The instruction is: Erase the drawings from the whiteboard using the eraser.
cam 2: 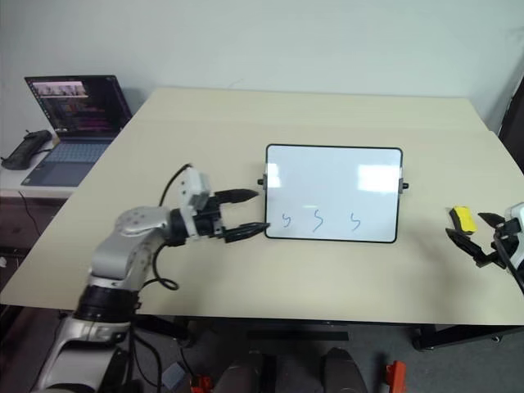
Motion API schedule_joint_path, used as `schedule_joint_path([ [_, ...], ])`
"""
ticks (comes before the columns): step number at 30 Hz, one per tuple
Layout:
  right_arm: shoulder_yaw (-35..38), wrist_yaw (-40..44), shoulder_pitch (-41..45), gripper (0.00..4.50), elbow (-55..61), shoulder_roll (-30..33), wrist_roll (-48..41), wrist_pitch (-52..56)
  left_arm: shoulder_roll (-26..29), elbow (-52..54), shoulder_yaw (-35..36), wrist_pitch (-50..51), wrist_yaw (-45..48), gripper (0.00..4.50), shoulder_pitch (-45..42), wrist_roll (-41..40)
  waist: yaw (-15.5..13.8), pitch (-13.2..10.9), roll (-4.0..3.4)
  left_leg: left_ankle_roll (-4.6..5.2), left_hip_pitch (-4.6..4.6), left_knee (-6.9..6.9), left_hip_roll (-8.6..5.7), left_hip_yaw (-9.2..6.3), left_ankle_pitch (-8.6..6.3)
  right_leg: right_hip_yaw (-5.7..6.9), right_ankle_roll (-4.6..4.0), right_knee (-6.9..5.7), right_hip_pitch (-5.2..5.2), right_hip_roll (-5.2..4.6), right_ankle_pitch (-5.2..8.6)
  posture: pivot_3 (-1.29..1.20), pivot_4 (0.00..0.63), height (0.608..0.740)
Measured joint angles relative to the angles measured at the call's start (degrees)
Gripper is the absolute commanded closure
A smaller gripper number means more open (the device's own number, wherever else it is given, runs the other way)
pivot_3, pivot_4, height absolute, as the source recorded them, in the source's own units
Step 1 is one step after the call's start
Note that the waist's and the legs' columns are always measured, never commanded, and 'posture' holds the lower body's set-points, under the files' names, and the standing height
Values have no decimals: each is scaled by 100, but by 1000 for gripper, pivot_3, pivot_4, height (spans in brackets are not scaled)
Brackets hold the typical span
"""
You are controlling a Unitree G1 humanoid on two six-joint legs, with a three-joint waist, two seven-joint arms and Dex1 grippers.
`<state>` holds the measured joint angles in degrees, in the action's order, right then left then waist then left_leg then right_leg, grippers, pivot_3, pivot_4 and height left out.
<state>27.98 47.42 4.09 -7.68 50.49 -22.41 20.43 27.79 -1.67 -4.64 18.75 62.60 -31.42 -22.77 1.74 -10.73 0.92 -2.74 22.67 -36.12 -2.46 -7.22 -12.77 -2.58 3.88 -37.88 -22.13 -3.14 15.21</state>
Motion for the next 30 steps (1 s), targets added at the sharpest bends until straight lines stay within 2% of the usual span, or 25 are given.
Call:
schedule_joint_path([
  [10,-6,-906,479,20,-572,-26,273,336,-706,62,-764,-145,9,0,-148,235,20,1,-2,0,-2,2,-6,8,0,-8,-1,-2,-2,1,0,0,150,740],
  [15,-97,-1419,1287,20,-1124,-261,331,529,-1014,-96,-930,-218,7,0,-290,320,24,2,-3,2,-12,0,-8,16,2,-12,0,-2,3,3,-1,0,150,740],
  [22,-768,-1794,2315,20,-2506,-456,729,631,-1605,-178,-1540,-113,-70,0,-515,527,20,3,-6,2,-8,5,-9,15,2,-15,1,-1,1,3,-1,0,150,740],
  [30,-916,-1866,3085,20,-3725,-465,920,496,-1538,-78,-1598,82,-91,0,-510,629,46,5,-9,2,-5,5,-10,17,2,-17,1,-2,-4,3,-1,0,150,740],
])
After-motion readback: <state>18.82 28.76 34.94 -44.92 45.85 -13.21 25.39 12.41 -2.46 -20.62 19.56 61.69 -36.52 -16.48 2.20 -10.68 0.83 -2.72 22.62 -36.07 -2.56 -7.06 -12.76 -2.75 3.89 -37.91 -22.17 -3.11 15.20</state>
